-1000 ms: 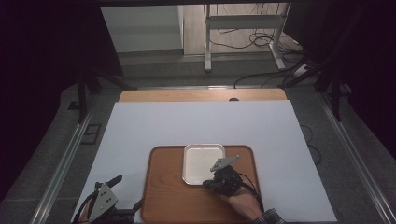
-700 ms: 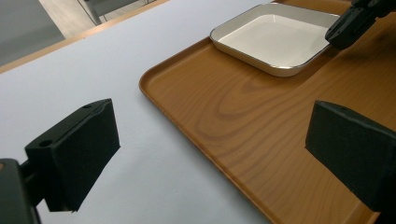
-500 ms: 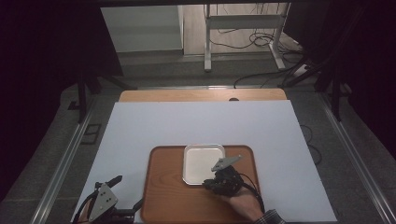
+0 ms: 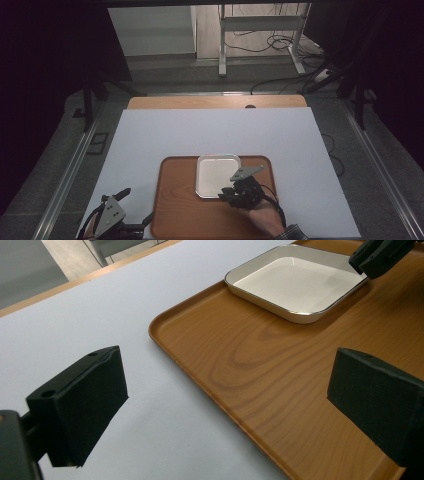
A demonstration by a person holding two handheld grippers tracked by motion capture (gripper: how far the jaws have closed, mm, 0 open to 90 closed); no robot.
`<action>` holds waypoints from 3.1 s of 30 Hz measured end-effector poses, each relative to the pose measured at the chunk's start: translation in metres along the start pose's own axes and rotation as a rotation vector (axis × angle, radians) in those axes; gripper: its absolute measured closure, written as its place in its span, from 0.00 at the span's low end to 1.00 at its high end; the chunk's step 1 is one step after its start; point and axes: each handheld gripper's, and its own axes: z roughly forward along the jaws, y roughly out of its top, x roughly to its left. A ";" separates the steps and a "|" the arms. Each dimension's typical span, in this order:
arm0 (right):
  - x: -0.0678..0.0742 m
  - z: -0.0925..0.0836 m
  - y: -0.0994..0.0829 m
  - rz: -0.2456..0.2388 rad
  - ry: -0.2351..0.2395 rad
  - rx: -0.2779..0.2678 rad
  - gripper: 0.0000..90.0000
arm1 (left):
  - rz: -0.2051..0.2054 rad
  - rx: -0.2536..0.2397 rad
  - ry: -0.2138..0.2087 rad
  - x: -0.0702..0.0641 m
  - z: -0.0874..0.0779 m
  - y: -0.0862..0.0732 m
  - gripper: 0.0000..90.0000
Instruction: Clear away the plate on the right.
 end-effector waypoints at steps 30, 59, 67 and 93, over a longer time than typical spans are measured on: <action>-0.009 -0.029 0.000 -0.006 -0.104 -0.073 0.54 | 0.003 0.000 -0.001 0.000 0.000 0.000 0.03; -0.020 -0.052 -0.008 -0.007 -0.166 -0.152 0.28 | -0.004 -0.002 -0.002 0.001 -0.001 0.000 0.03; -0.017 -0.057 -0.010 -0.035 -0.180 -0.149 0.21 | -0.005 -0.001 -0.001 0.001 -0.001 0.000 0.03; -0.021 -0.080 -0.031 -0.032 -0.232 -0.188 0.05 | -0.008 0.000 -0.002 0.001 0.000 0.000 0.03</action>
